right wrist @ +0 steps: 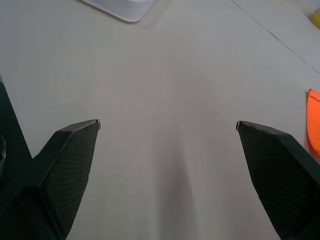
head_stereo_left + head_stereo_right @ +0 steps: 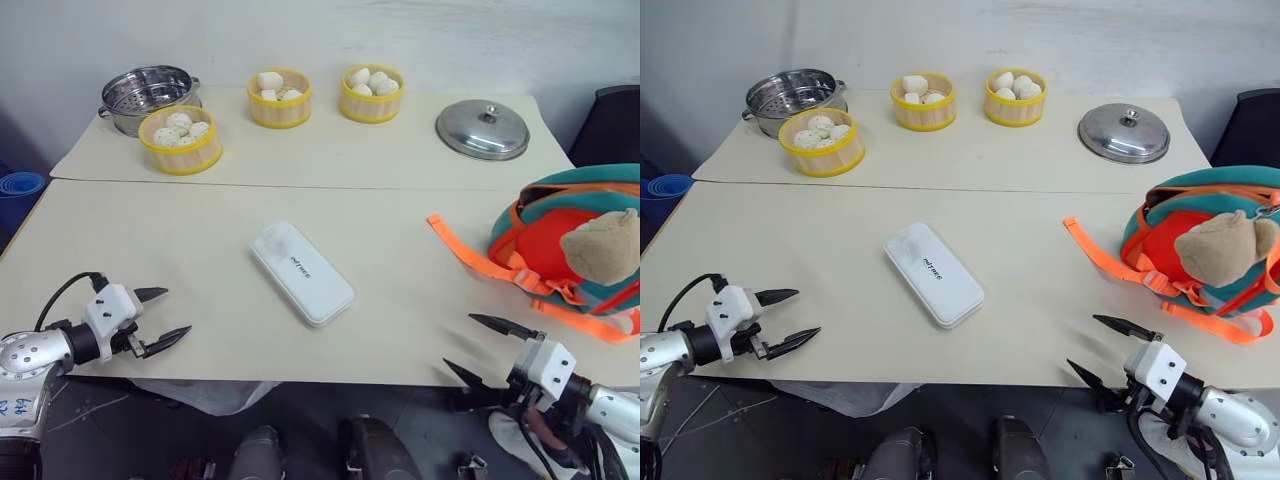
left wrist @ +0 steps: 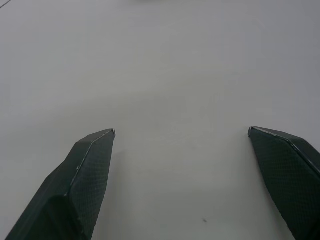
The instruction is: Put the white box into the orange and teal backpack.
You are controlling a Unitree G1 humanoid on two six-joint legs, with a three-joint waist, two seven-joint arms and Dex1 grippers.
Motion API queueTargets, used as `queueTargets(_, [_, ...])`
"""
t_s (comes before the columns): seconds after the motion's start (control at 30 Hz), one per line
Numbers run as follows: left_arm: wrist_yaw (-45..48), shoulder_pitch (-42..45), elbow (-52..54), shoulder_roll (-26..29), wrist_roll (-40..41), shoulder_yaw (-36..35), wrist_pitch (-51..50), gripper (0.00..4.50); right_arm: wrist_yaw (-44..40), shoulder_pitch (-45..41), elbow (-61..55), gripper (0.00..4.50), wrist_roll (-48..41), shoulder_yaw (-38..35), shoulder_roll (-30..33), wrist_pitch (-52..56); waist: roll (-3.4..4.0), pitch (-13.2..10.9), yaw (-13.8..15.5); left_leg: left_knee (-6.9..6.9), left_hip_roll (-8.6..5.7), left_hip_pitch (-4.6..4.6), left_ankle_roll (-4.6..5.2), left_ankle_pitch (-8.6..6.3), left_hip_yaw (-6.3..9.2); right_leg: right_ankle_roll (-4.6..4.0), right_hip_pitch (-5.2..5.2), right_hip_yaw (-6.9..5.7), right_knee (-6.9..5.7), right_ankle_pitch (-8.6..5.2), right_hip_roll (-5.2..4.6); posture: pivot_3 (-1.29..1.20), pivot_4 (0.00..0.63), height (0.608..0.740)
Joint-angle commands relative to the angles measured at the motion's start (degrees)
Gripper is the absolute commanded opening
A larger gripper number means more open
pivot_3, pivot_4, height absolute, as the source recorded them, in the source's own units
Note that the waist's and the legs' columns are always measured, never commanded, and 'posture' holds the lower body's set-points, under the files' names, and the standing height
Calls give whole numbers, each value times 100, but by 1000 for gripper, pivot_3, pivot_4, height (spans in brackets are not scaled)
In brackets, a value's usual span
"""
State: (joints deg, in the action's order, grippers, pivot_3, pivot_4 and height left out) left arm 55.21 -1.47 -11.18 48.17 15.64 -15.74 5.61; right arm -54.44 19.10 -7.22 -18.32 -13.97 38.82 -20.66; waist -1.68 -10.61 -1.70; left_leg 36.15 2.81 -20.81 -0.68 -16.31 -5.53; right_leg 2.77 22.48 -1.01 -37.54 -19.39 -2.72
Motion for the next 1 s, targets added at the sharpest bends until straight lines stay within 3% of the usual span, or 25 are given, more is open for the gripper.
queueTargets(0.03, [102, -8, 326, 61, 181, -94, -173, 4500, -72, 7, -258, 4480, -154, -44, 80, 67, 0, 0, -1, 0, 0, 0, 0, 0, 0, 0, 0, 0, 0, 0, 0, 0, 150, 740])
queueTargets(0.23, [94, 389, 942, 50, 568, 11, -1125, 4500, -198, -137, -1238, 4480, -733, 527, 114, 1206, 0, 0, 6, 2, 1, -3, 0, 0, 3, 0, 1, -1, -2, 0, 0, 0, 150, 740])
queueTargets(0.27, [-20, 631, 915, 8, 525, 80, -1241, 4313, -235, -170, -1438, 4307, -800, 671, 146, 1415, 0, 0, 9, 3, 1, -3, -1, 1, 4, 0, 2, -2, -4, 0, 0, 0, 150, 740])
queueTargets(0.43, [-594, 2541, -67, -507, -26, 766, -1560, 2978, -198, -897, -1796, 2899, -406, 1536, 250, 2307, -6, 3, 49, 28, -2, -21, 2, 4, 11, 8, 4, -6, -9, 4, 2, 0, 150, 740])
queueTargets(0.53, [-1001, 3801, -1554, -991, -696, 1254, -1061, 2040, -110, -1609, -1471, 1850, 145, 2126, 86, 2520, -9, 5, 50, 50, -8, -39, 6, 1, 10, 17, 11, -8, -8, 10, 8, 0, 150, 740])
queueTargets(0.7, [-1211, 5008, -3518, -1638, -1218, 1625, -39, 544, -9, -2244, -1203, 152, 534, 2685, -264, 2630, -12, 2, 5, 94, 0, -61, -7, -11, -2, 23, 26, -5, -17, 7, 20, 0, 150, 740])
queueTargets(0.77, [-1310, 5285, -4117, -1860, -1363, 1697, 326, 45, 13, -2505, -985, 0, 826, 2922, -430, 2429, -16, 0, 6, 104, 0, -68, -12, -12, -6, 25, 31, -5, -18, 6, 20, 0, 150, 740])
queueTargets(1.0, [-706, 5404, -4603, -2085, -1225, 1598, 746, 45, 485, -3017, -503, 0, 1298, 3151, -1047, 2323, -18, -1, 17, 116, 1, -70, -15, -10, -7, 29, 34, -5, -30, 5, 18, 0, 150, 740])
